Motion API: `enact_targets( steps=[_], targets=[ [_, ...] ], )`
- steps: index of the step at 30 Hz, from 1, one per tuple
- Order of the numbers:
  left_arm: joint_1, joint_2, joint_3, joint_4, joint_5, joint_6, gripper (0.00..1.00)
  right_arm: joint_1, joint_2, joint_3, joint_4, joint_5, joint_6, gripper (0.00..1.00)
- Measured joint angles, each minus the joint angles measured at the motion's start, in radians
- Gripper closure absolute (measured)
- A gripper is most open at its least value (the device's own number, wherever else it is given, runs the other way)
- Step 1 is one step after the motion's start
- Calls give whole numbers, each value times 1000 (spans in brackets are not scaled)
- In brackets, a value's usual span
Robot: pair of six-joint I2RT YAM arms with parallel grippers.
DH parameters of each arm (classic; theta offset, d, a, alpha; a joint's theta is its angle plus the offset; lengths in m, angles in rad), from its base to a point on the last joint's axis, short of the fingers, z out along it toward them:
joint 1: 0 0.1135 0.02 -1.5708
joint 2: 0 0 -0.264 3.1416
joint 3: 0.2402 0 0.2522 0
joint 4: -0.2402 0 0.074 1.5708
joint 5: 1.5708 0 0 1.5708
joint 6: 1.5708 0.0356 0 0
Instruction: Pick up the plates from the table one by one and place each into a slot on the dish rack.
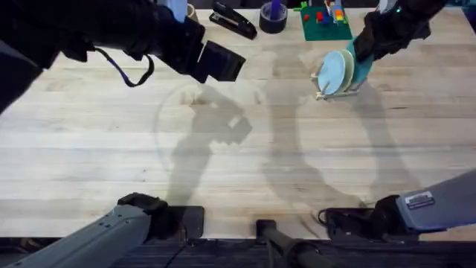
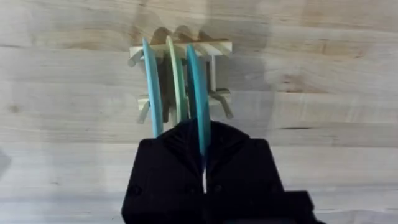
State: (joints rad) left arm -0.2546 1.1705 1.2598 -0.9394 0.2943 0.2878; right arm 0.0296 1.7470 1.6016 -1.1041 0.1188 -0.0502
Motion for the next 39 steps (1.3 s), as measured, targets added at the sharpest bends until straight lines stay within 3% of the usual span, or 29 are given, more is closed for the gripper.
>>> enact_targets(
  steps=[23,39],
  targets=[
    [0,0,0,0,0,0,6,-2,29,0,9,-4,0,971],
    [0,0,0,0,0,0,7,-2,29,1,12,-4,-3,865]
  ],
)
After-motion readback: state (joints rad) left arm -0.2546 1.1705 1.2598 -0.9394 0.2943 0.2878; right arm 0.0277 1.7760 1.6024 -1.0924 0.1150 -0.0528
